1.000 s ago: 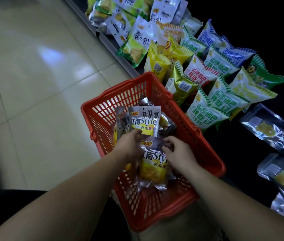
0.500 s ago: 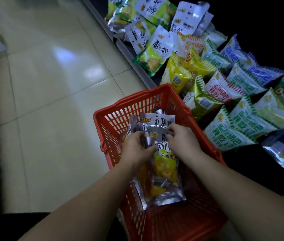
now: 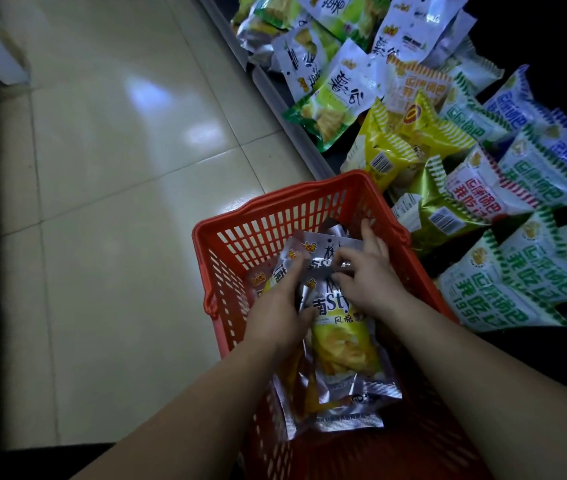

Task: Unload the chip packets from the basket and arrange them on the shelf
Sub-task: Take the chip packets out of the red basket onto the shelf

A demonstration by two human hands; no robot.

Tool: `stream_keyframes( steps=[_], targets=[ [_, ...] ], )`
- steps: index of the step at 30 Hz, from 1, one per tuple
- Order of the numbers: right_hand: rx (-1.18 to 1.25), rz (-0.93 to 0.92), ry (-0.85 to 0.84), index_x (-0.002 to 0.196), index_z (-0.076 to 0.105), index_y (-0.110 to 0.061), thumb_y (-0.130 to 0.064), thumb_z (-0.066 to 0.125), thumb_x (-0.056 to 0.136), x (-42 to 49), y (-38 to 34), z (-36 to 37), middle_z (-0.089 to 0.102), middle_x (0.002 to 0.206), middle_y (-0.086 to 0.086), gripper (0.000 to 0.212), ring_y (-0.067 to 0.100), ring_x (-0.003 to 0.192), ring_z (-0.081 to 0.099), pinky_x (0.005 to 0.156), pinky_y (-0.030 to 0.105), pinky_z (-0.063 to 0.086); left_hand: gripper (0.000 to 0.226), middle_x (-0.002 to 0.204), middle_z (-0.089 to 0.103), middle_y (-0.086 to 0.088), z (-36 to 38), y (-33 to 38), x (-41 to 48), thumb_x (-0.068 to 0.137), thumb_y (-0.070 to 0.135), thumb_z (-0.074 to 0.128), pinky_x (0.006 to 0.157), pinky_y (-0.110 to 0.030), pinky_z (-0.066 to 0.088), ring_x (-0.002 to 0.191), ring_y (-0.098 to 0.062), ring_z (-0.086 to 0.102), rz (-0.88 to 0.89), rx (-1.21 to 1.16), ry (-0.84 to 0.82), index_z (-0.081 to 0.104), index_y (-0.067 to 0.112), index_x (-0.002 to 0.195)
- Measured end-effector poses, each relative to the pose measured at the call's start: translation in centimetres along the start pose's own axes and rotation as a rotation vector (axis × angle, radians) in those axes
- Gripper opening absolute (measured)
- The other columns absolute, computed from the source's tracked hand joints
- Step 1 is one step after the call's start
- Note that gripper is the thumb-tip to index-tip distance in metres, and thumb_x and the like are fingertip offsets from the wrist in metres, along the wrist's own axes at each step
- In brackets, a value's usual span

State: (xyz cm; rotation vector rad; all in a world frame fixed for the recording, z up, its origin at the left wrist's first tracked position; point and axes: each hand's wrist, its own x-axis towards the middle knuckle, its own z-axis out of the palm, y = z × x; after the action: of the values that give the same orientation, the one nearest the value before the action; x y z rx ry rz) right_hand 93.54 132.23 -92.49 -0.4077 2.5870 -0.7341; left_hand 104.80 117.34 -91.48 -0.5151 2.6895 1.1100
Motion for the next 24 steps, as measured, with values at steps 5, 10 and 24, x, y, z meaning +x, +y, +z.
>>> stream_keyframes(
  steps=[5,10,24],
  targets=[
    [-0.147,-0.042,-0.120,0.089,0.052,-0.031,-0.028,0.071,0.092,1.6,-0.2,-0.3,0.022,0.166,0.005,0.019,0.025,0.156,0.000,0.125,0.044,0.014,0.095,0.132,0.068,0.001,0.2,-0.4,-0.4,0.093,0.026,0.072,0.089,-0.036,0.058,0.109,-0.019,0.068,0.017,0.046,-0.024,0.005,0.059,0.152],
    [-0.155,-0.103,-0.045,0.093,0.049,-0.030,-0.024,0.068,0.092,1.1,-0.5,-0.1,0.051,0.108,-0.003,0.020,0.026,0.105,0.053,0.086,0.039,0.047,0.093,0.144,0.058,0.002,0.2,-0.3,-0.2,0.091,0.030,0.075,0.098,-0.039,0.054,0.125,-0.020,0.059,0.059,0.045,-0.058,0.012,0.053,0.155],
    [0.178,-0.015,0.083,0.098,0.053,-0.034,-0.004,0.062,0.092,-5.6,-2.2,-5.6,0.068,0.092,-0.014,0.032,0.011,0.088,0.065,0.072,0.029,0.051,0.062,0.138,0.062,0.001,-2.2,4.3,-2.7,0.100,0.031,0.061,0.099,-0.037,0.052,0.122,-0.019,0.060,0.181,-0.028,0.052,0.031,0.051,0.150]
  ],
)
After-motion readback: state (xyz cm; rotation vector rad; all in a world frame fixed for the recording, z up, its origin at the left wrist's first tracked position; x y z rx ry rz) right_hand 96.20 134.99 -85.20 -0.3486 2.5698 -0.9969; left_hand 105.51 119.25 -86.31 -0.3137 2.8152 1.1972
